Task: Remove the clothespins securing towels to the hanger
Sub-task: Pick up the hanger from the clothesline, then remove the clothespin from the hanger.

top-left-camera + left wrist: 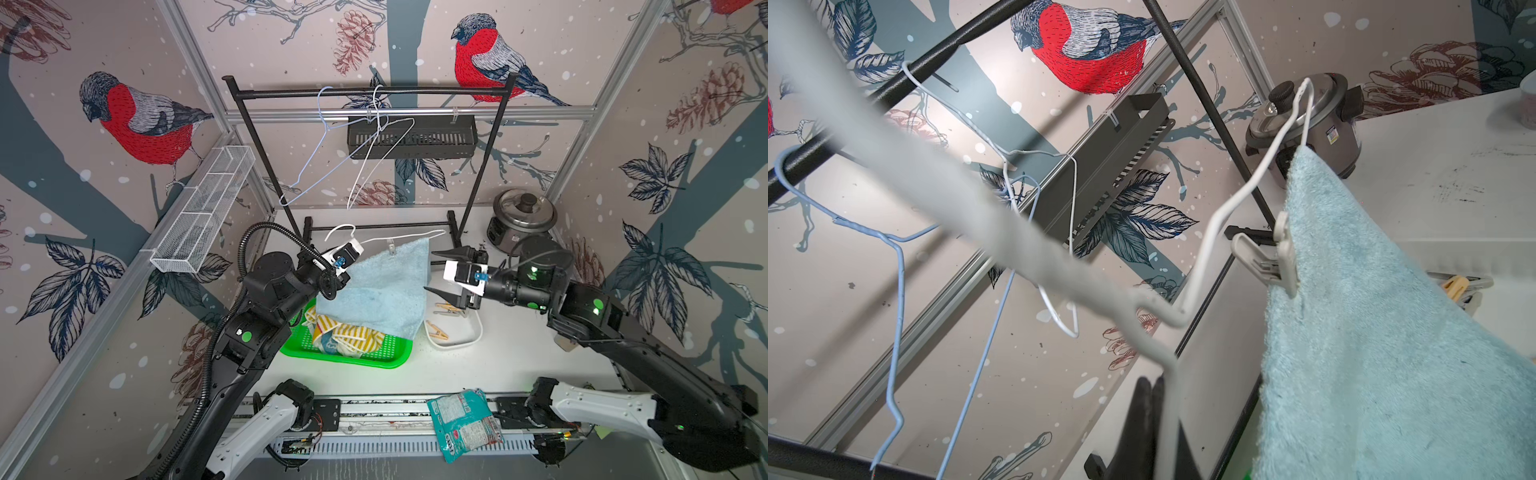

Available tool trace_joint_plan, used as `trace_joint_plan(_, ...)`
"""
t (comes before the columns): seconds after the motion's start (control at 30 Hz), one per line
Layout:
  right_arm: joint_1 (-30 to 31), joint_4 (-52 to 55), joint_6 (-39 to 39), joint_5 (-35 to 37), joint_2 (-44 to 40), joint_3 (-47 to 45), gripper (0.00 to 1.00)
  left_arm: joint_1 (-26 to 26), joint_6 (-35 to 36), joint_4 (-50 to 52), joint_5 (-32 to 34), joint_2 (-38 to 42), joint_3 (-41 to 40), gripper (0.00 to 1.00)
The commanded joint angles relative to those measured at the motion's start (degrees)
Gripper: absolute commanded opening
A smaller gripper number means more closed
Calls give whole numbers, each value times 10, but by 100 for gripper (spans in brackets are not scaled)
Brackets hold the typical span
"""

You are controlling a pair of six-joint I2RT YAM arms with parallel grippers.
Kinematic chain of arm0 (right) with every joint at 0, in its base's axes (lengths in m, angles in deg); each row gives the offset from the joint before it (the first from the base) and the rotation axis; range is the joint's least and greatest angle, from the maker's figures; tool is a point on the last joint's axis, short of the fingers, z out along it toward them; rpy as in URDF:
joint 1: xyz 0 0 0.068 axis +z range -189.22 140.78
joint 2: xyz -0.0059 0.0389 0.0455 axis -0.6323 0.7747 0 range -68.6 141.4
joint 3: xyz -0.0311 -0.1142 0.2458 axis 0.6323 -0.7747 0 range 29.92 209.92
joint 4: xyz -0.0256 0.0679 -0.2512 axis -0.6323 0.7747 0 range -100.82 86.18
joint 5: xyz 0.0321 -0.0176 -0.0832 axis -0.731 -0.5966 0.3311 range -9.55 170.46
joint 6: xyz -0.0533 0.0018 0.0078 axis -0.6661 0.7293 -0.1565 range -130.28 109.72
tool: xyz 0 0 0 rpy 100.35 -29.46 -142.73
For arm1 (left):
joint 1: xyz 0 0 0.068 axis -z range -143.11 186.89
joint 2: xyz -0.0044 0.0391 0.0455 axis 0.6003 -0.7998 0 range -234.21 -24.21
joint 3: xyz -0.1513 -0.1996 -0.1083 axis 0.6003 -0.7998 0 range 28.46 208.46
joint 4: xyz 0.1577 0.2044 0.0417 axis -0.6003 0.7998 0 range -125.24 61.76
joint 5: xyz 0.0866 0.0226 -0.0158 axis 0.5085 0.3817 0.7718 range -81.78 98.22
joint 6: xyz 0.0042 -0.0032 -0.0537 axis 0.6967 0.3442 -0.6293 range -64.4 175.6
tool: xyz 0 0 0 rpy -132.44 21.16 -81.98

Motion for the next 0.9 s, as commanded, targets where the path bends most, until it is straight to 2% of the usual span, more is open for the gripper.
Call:
trace_joint_plan(0.0,30,-85,-60,94,3,-44,69,-1,6,-17,-11,5,7,0)
trace_joint_plan(0.2,42,-214,-38,126,31,-109,72,-1,4,-14,-23,13,8,0)
trace_joint_plan(0.33,40,-285,-27,143,54,-126,80,-1,5,-10,-30,13,11,0)
trace_joint_plan(0.5,39,-308,-13,166,96,-105,83,-1,5,-7,-46,15,12,0)
trace_joint_plan(0.87,31,-343,32,164,172,-72,93,-1,3,-8,-54,17,11,0)
